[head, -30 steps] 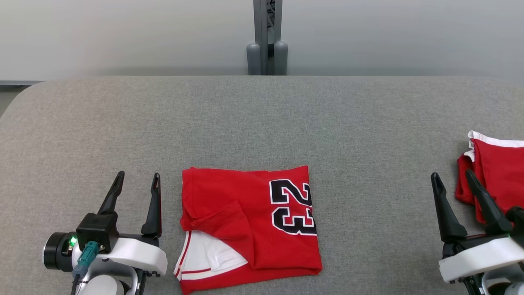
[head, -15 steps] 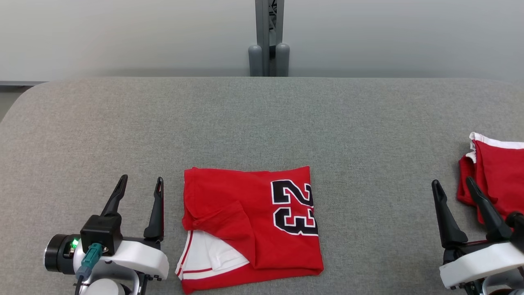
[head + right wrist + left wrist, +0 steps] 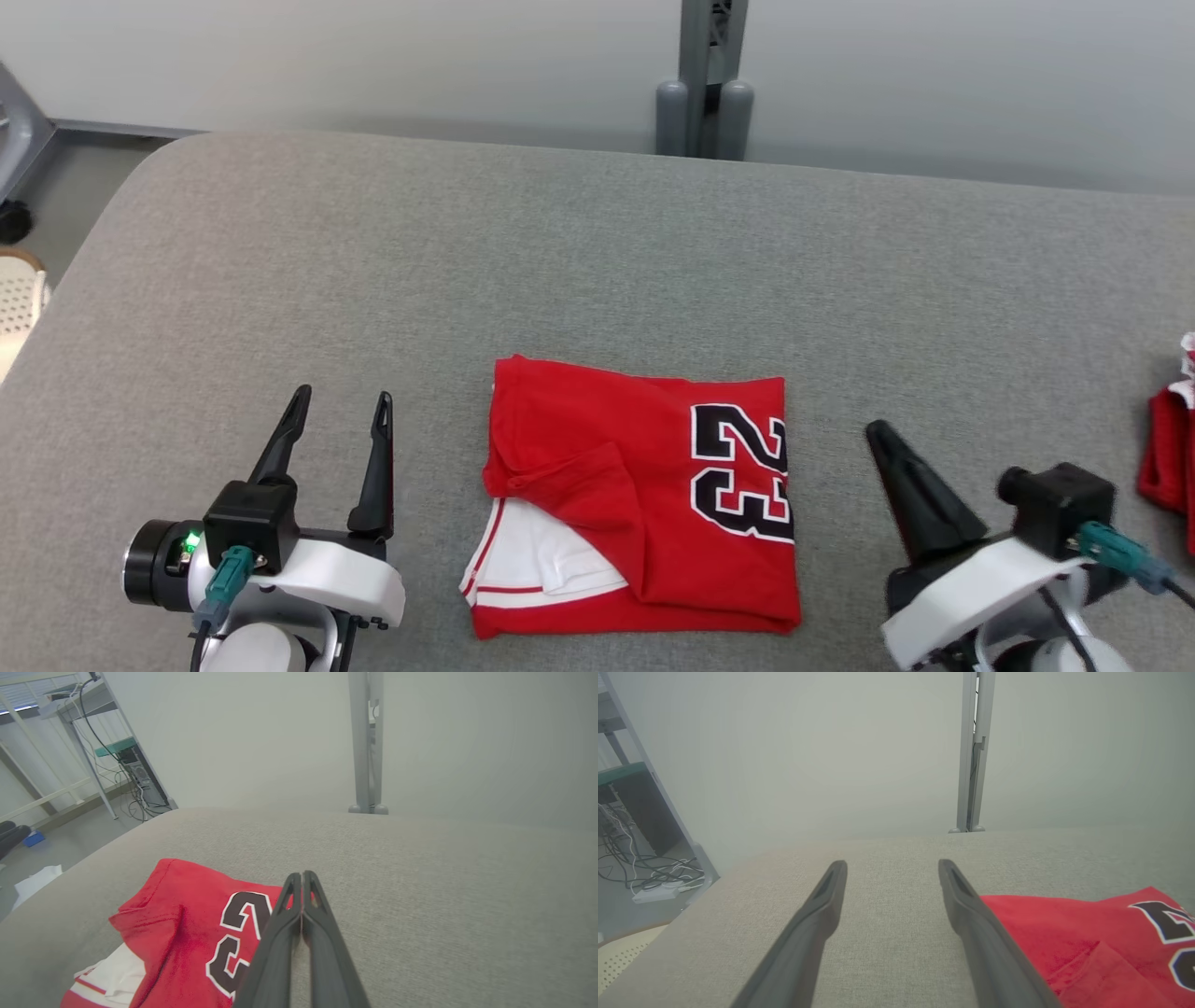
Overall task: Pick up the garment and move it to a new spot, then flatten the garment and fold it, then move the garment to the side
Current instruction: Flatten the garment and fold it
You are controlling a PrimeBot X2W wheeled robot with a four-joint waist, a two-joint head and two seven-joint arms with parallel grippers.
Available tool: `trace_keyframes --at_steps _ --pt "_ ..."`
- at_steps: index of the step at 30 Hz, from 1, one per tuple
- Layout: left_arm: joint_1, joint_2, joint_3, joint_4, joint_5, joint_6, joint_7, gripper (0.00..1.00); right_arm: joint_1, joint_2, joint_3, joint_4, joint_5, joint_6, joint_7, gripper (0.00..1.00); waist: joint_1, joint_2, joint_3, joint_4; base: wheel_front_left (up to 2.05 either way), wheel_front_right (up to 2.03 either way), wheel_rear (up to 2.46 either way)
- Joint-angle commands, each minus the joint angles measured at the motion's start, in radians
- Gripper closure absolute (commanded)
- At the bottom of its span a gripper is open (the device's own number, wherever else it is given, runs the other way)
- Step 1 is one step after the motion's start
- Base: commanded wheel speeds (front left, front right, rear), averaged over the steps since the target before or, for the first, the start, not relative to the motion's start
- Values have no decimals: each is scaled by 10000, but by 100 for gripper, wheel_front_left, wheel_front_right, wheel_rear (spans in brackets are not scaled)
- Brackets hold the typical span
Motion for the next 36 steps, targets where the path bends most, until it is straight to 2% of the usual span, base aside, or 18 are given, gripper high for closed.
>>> trace_keyframes --at_steps 1,7,15,21,27,32,36 --pt "-149 9 -5 36 -14 11 -64 0 -178 9 305 178 185 3 19 100 0 -1 152 338 0 0 0" --pt "-247 -67 -125 174 -86 -65 -144 0 -990 202 2160 1504 1021 3 -292 100 0 -1 338 872 0 0 0" --pt "-505 -135 -176 271 -136 -119 -259 0 -2125 272 3531 3702 1777 3 -872 100 0 -1 558 1311 0 0 0" --pt "-632 -156 -221 409 -158 -163 -325 0 -2830 353 4473 4900 2234 3 -1172 100 0 -1 644 1483 0 0 0" --pt "-575 -164 -211 494 -194 -95 -380 0 -3257 402 5837 5218 3015 5 -1245 100 0 -1 677 1493 0 0 0" --pt "-619 -192 -231 541 -239 -68 -417 0 -3473 81 7084 4921 3646 3 -1226 100 0 -1 684 1448 0 0 0" --pt "-637 -194 -219 566 -255 -60 -439 0 -3598 -175 7489 4673 3695 3 -1380 100 0 -1 646 1396 0 0 0"
